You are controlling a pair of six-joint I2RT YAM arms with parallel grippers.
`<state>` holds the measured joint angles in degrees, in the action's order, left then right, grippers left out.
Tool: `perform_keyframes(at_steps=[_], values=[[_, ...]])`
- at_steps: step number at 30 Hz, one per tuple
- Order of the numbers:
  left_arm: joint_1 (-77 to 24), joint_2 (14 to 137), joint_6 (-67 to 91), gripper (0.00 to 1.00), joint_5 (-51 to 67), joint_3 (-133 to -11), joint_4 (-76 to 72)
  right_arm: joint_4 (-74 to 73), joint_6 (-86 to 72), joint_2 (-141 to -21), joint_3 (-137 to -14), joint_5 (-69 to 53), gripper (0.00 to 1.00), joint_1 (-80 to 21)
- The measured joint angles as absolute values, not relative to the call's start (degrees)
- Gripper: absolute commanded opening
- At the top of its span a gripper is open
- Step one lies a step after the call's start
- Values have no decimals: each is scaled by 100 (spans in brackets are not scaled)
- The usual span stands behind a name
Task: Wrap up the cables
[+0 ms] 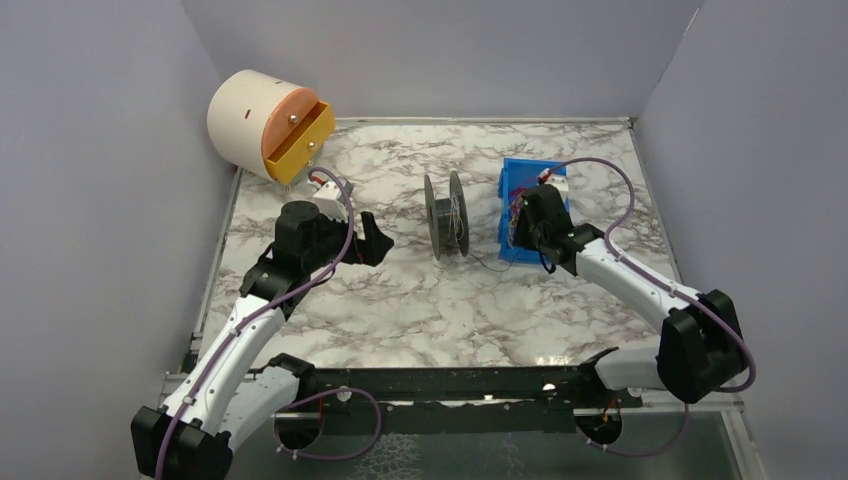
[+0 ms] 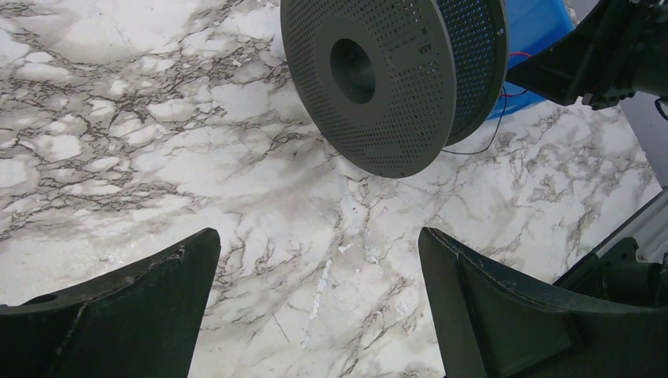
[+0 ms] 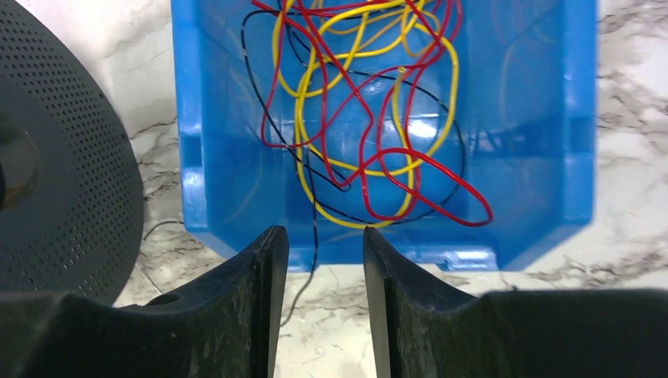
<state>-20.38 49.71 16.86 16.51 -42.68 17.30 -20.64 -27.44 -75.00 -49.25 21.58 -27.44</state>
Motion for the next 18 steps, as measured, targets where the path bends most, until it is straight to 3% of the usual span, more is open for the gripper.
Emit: perform_keyframes(at_steps=[18], values=[[-2038,4971,1660,99,1653,-4268,1728,-849,-2847,-8532,-4928,1483,42,-2311]])
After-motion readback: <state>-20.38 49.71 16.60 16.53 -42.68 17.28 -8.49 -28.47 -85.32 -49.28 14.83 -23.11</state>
